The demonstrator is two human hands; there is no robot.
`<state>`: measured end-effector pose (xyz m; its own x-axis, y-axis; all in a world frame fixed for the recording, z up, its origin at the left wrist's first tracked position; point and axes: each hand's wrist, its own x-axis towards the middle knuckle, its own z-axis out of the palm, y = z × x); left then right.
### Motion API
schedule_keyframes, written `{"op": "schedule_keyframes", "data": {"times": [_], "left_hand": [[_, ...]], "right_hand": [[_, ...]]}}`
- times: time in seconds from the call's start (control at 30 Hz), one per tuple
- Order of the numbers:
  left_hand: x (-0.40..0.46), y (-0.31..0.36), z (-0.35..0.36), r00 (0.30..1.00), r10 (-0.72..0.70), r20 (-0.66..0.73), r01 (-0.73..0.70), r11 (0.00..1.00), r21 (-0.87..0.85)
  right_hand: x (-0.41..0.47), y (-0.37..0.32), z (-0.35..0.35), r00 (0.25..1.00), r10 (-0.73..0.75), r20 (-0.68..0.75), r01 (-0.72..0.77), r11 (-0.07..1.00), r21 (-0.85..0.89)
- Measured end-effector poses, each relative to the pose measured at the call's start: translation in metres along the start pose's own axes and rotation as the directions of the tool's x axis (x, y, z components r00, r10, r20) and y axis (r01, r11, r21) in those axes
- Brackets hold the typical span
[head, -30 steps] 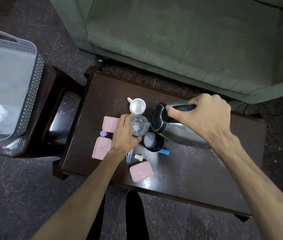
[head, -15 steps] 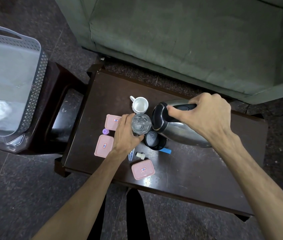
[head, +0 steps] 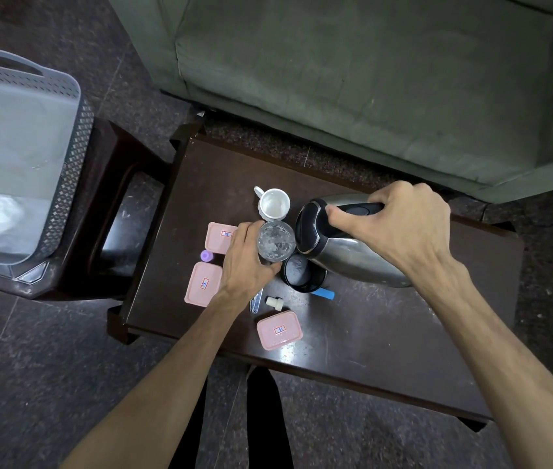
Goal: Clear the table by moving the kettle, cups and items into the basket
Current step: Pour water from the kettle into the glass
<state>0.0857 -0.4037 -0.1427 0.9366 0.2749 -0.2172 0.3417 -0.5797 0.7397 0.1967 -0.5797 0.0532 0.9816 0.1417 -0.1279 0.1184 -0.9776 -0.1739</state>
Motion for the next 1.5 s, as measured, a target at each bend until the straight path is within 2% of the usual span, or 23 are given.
{"op": "schedule_keyframes", "data": {"times": [0.5,0.8,1.03,1.2,1.33,1.5], "left_hand": [[0.0,-0.004,0.002,1.0,-0.011,0.006,0.011,1.0,0.015],[0.0,-0.004,0.002,1.0,-0.006,-0.007,0.006,0.999,0.031],[-0.004,-0.002,-0.002,0.999,0.03,-0.041,-0.029,0.999,0.03],[-0.013,0.0,-0.011,0.995,0.055,-0.083,-0.053,0.998,0.033],[-0.021,0.013,-0.026,0.983,0.101,-0.155,-0.114,0.991,-0.073],[-0.022,0.041,-0.058,0.962,0.112,-0.247,-0.179,0.946,-0.269]], "right_hand": [[-0.005,0.002,-0.004,1.0,-0.002,0.0,0.002,1.0,0.009],[-0.008,0.017,-0.005,0.999,0.033,-0.002,-0.033,0.996,0.086],[-0.016,0.038,-0.01,0.997,0.077,0.001,-0.075,0.963,0.258],[-0.023,0.051,-0.019,0.997,0.074,-0.021,-0.056,0.888,0.456],[-0.022,0.049,-0.034,0.996,0.065,-0.056,-0.017,0.792,0.61],[-0.012,0.029,-0.054,0.991,0.062,-0.122,0.042,0.711,0.702]]}}
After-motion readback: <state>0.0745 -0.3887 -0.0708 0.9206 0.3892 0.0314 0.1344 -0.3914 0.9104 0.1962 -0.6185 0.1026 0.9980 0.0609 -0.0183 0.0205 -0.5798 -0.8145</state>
